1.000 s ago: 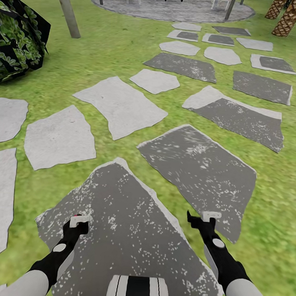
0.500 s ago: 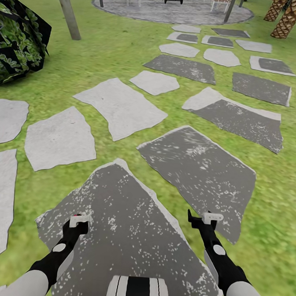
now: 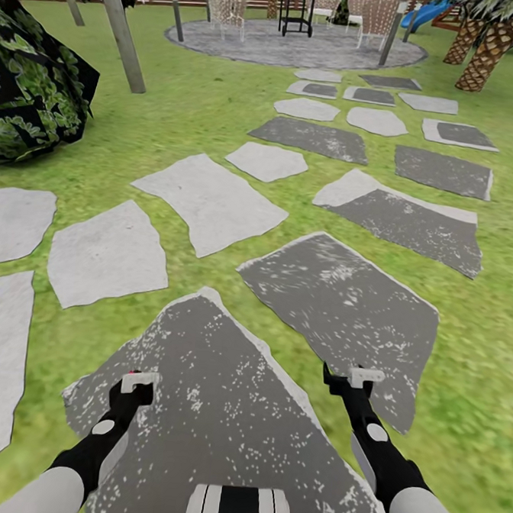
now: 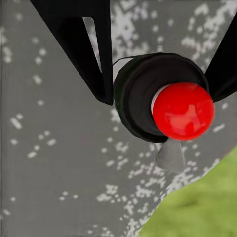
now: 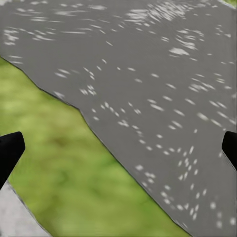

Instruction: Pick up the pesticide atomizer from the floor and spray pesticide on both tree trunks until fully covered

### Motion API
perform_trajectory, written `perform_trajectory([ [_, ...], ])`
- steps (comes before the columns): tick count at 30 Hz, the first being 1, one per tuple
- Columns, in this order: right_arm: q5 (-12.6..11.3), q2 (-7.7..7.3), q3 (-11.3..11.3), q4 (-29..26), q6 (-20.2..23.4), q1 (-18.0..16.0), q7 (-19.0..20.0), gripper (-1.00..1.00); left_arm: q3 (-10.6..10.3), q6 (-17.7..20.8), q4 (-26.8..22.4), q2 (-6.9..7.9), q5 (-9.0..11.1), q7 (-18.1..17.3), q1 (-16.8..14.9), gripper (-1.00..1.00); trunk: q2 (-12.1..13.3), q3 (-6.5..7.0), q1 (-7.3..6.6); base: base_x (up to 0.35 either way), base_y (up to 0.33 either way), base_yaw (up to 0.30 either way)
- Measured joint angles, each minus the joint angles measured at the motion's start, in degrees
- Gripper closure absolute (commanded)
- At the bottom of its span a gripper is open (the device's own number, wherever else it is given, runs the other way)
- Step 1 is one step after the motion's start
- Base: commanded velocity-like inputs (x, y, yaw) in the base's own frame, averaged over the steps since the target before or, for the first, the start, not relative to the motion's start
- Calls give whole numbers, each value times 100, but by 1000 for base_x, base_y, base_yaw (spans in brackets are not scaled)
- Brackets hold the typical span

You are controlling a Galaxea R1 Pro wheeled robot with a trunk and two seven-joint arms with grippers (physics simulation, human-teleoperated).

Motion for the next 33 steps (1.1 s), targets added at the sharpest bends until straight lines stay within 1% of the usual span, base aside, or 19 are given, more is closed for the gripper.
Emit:
perform_trajectory([
  [2,4,33,2,0,0,0,-9,-100,-12,95,1,-1,-1,0,-1,100,3,44,-5,0,0,0],
  [4,27,110,4,34,-1,0,-4,-100,-31,392,53,-18,0,8,-1,100,5,88,-10,0,0,0],
  [6,31,124,3,45,-1,0,-1,-100,-42,458,57,-31,-4,6,-1,100,8,133,-15,0,0,0],
  [16,11,136,-5,53,0,0,2,-100,-22,577,42,-87,-7,3,-13,100,21,354,-41,0,0,0],
  [21,-7,156,-1,65,0,0,-29,-100,-28,813,5,-70,-6,3,-11,100,28,465,-54,0,0,0],
  [25,34,365,12,53,-6,0,-29,-100,-27,876,-16,-24,4,0,-18,100,33,554,-65,0,0,0],
  [29,42,425,3,53,-12,0,-33,-100,-37,891,-6,-36,-3,-7,-17,100,39,642,-75,0,0,0],
  [32,36,416,-11,224,-18,0,-43,-100,-55,886,4,-53,-9,-11,-12,100,43,709,-82,0,0,0],
  [33,22,368,-28,538,-18,2,-44,-100,-66,893,7,-45,-14,-14,-11,100,44,731,-85,0,0,0],
])
